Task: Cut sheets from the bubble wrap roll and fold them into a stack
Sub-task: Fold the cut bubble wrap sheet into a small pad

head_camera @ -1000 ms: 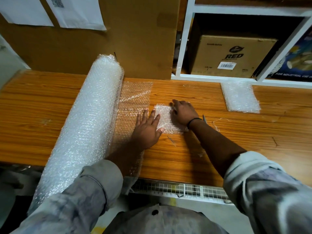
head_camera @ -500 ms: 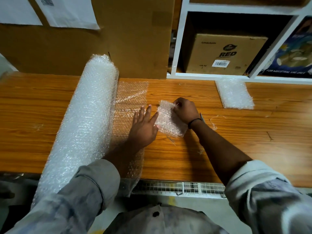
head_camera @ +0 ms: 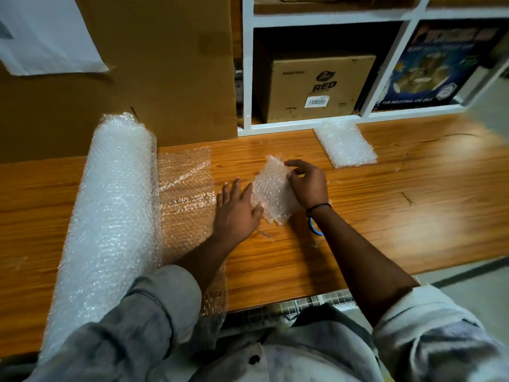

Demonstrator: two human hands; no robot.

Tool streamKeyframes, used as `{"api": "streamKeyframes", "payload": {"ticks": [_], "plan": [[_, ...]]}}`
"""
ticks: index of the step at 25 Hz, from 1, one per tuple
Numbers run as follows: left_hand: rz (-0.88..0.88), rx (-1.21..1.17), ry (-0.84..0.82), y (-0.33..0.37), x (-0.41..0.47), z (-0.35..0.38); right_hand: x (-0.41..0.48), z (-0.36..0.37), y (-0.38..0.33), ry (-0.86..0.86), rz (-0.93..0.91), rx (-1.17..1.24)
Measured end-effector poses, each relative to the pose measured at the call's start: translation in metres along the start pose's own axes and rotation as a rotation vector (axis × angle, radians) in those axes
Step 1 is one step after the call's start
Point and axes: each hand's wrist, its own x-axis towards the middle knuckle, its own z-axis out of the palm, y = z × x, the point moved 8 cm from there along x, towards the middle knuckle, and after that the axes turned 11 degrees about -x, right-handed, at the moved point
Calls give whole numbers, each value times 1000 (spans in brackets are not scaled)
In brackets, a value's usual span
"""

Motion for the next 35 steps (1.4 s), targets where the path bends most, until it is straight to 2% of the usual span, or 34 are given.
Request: {"api": "streamKeyframes", "payload": {"ticks": [6, 10, 15, 21, 24, 27, 30, 35], "plan": [[22, -113, -22, 51, 49, 15, 37, -48, 26, 133, 14, 82], [21, -154, -5, 109, 103, 34, 85, -85, 79, 192, 93, 139], [-3, -147, -2, 175, 167, 62, 158, -117, 141, 197, 164, 193], [-59, -123, 56, 223, 225, 74, 227, -125, 174, 115, 189, 304], [-73, -56, 39, 236, 246, 86, 241, -122, 198, 46, 206, 126], [-75, 43, -22, 239, 257, 105, 242, -115, 208, -8, 26, -193], [-63, 81, -43, 239, 265, 113, 248, -104, 204, -37, -173, -386], [0, 196, -66, 235, 270, 117, 254, -64, 196, -321, -368, -624]]}}
